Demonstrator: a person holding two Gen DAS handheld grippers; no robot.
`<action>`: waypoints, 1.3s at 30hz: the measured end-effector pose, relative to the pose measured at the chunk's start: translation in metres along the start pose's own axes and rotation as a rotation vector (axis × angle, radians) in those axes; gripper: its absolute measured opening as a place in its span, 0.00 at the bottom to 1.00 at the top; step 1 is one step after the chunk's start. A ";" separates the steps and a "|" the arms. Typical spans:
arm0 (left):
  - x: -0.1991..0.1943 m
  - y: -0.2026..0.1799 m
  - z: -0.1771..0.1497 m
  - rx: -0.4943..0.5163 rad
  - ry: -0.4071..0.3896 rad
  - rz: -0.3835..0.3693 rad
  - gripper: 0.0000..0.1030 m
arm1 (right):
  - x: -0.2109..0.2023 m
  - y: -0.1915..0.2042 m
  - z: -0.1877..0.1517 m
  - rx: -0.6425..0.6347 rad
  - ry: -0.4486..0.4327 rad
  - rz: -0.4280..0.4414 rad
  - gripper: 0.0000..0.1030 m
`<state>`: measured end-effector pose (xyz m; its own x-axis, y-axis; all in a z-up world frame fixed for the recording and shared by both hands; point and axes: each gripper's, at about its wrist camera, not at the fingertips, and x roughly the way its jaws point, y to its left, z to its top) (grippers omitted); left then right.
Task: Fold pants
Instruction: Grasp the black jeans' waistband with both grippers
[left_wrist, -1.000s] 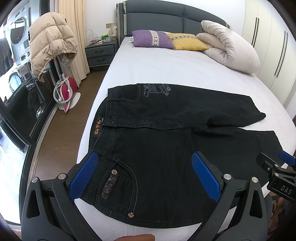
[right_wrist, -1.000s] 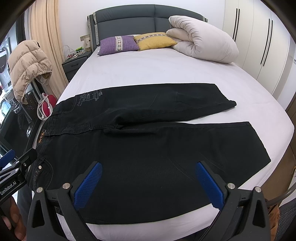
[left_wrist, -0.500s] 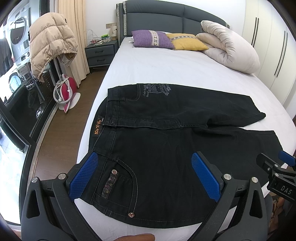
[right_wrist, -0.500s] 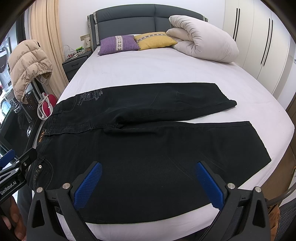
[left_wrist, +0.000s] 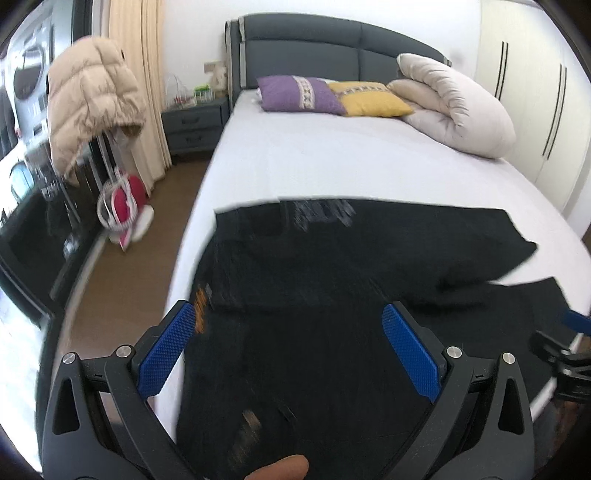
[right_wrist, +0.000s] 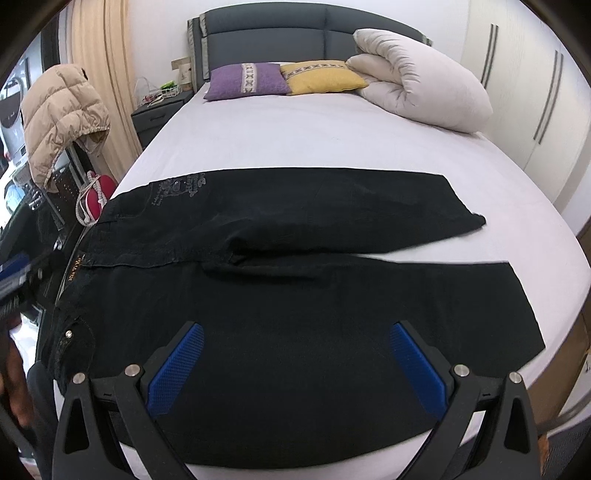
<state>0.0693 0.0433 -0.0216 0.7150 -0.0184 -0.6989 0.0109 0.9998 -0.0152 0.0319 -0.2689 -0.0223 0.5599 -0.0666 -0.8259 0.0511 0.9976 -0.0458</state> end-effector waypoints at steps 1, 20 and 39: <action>0.008 0.003 0.008 0.020 -0.017 0.010 1.00 | 0.005 0.001 0.006 -0.019 0.001 0.019 1.00; 0.282 0.047 0.164 0.370 0.287 -0.207 1.00 | 0.128 0.021 0.152 -0.553 0.002 0.432 0.91; 0.385 0.021 0.180 0.617 0.533 -0.368 0.29 | 0.270 0.073 0.229 -0.737 0.217 0.456 0.76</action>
<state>0.4705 0.0577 -0.1618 0.1737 -0.1831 -0.9676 0.6596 0.7512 -0.0238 0.3759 -0.2176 -0.1204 0.2233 0.2693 -0.9368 -0.7247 0.6886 0.0252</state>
